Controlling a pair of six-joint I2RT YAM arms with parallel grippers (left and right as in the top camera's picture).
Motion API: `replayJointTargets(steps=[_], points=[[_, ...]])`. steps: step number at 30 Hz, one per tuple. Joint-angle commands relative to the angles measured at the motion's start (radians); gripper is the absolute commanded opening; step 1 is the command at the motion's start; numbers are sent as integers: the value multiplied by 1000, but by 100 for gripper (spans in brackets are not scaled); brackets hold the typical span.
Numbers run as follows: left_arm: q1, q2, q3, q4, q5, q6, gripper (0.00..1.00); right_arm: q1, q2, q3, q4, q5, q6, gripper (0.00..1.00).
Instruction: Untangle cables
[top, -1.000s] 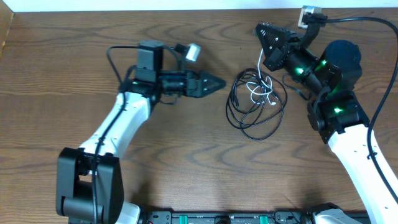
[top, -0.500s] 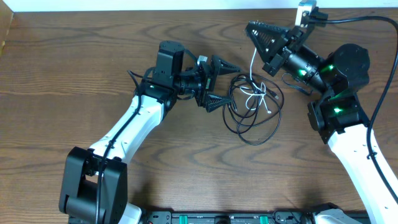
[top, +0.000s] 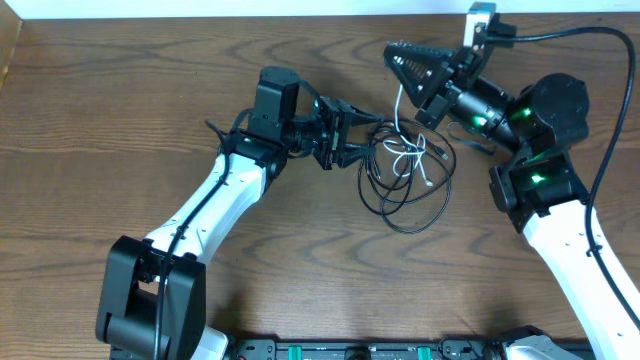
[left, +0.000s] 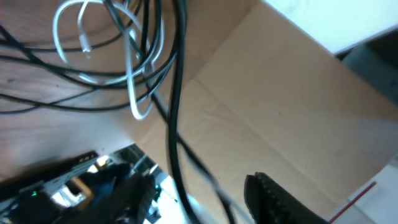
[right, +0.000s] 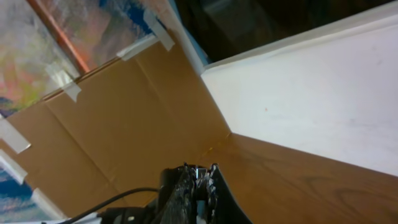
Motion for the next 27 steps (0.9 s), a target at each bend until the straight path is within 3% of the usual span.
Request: replayJointTargets(steps=[1, 4, 5, 6, 9, 12, 16, 22, 27], points=[[-1, -1, 7, 1, -77, -5, 46, 18, -5, 8, 6, -16, 9, 1], [-1, -1, 7, 0, -137, 23, 33, 21, -5, 8, 6, -18, 8, 1], [-1, -1, 7, 0, -162, 59, 15, 22, -5, 8, 6, -21, 8, 1], [-1, -1, 7, 0, -171, 83, 8, 21, -5, 8, 5, -24, 8, 1], [-1, -1, 7, 1, -184, 196, 8, 21, -5, 8, -17, -23, 1, 1], [-1, -1, 7, 1, -184, 399, 8, 13, -5, 8, -90, -11, -62, 1], [-1, -1, 7, 0, -160, 591, 8, 11, -3, 8, -308, 96, -181, 1], [-1, -1, 7, -3, -135, 629, 7, 12, 51, 8, -554, 290, -262, 1], [-1, -1, 7, -3, -112, 629, 7, 12, 142, 8, -560, 326, -265, 1]])
